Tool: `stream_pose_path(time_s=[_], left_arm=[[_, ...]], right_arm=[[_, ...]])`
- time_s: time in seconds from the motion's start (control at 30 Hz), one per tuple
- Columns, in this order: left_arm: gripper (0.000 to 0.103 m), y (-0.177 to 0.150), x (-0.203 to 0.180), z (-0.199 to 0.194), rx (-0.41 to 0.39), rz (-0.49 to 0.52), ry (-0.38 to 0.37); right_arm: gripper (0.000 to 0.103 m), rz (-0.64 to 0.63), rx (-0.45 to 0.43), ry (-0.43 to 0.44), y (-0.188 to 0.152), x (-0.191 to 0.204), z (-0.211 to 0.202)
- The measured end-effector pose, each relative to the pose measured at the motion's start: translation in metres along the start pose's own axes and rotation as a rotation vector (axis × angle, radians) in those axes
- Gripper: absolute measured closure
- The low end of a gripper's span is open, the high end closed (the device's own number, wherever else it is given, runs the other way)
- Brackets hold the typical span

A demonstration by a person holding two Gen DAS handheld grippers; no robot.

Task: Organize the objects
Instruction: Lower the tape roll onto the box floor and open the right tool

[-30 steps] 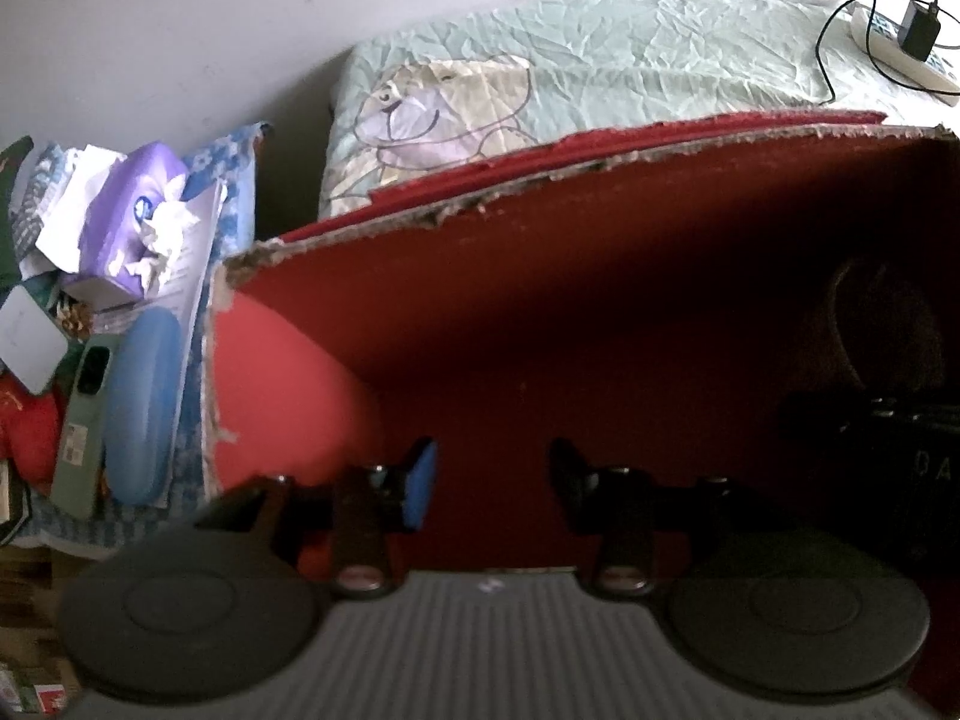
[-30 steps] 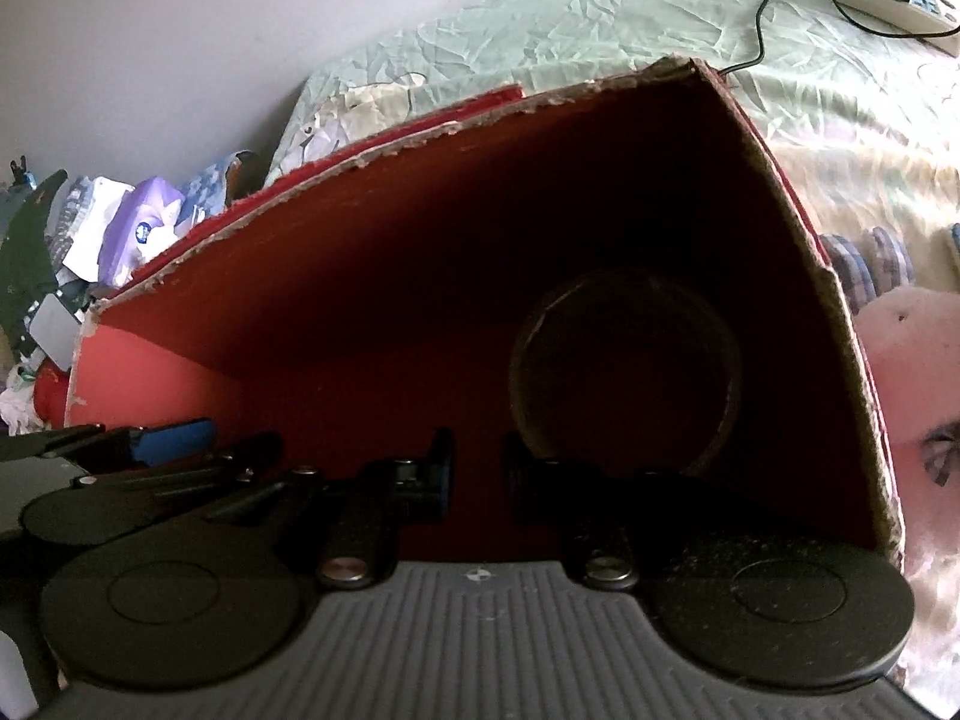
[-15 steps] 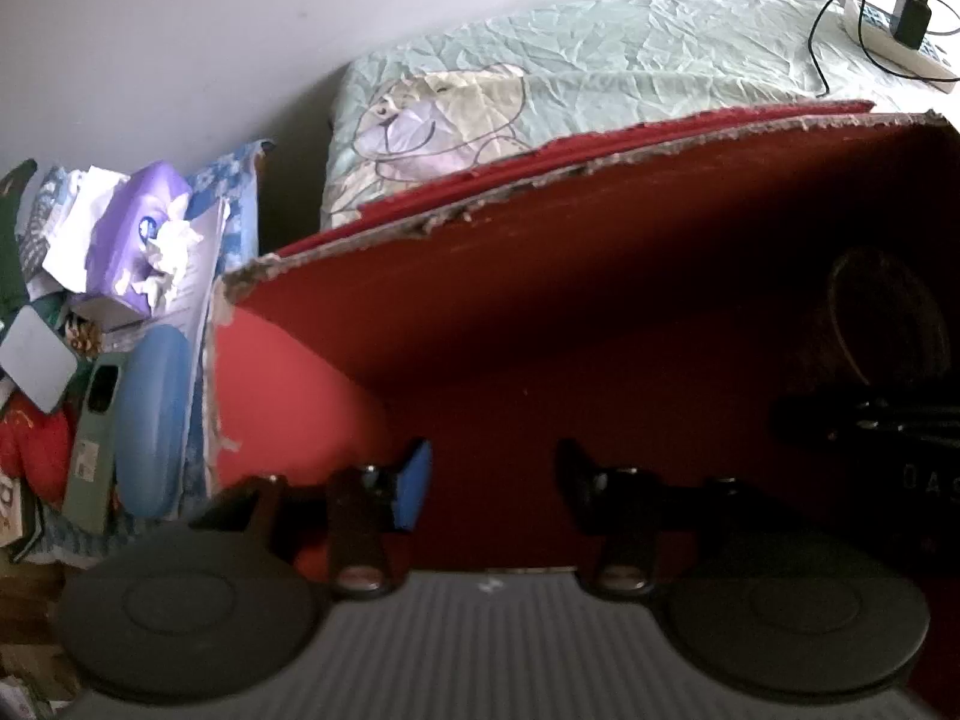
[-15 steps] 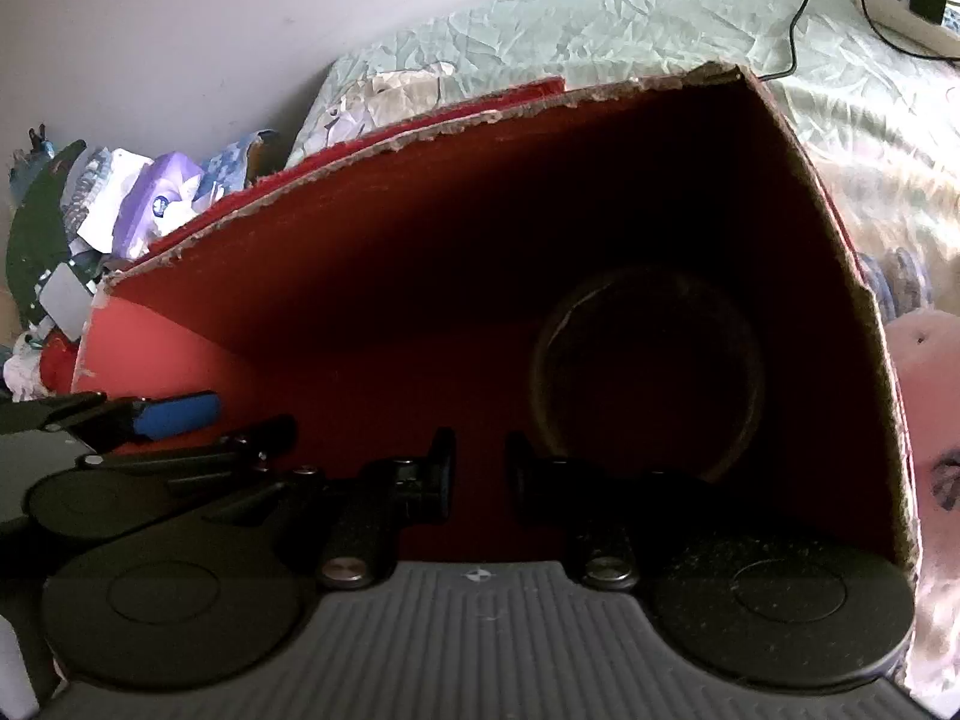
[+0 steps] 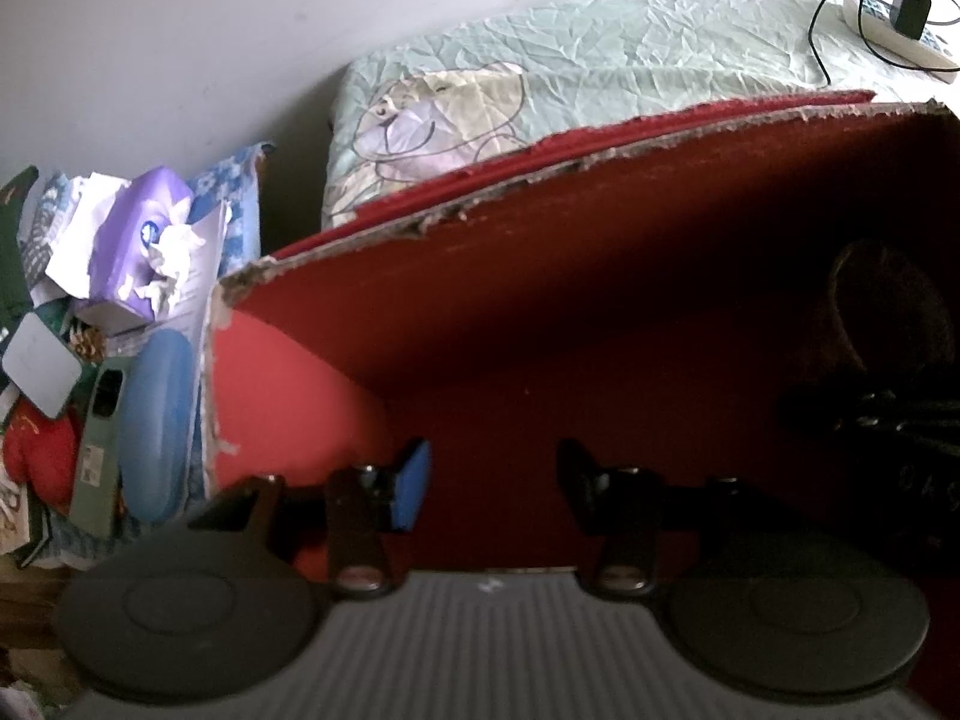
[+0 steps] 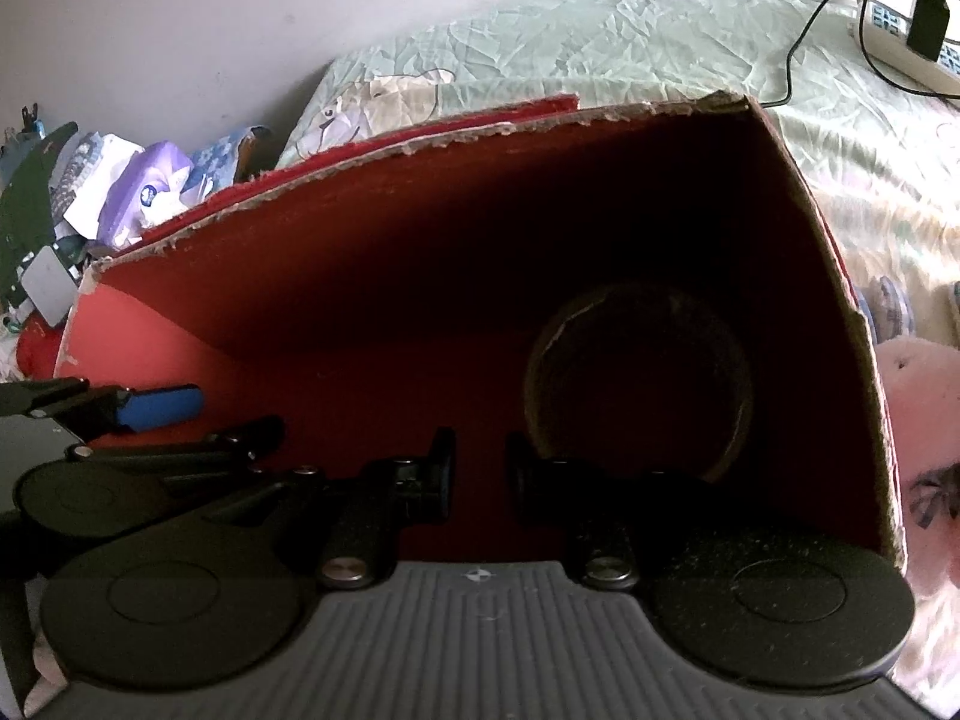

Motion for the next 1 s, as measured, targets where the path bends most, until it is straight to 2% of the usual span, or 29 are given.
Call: stream_pose_path(time_s=[1.0], left_arm=[[0.050, 0.0027, 0.0009, -0.0039, -0.039, 0.005, 0.029]], right_arm=[[0.084, -0.037, -0.045, -0.037, 0.0042, 0.0055, -0.0033]])
Point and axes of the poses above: each gripper's, at about its wrist camera, not at the fingertips, and z roughly the way its jaws point, x to its left, y to its top, the point moved 6 cm from there along z, roughly the way its jaws point, and after that the axes turned 8 degrees about -z, right-handed, at the moved point
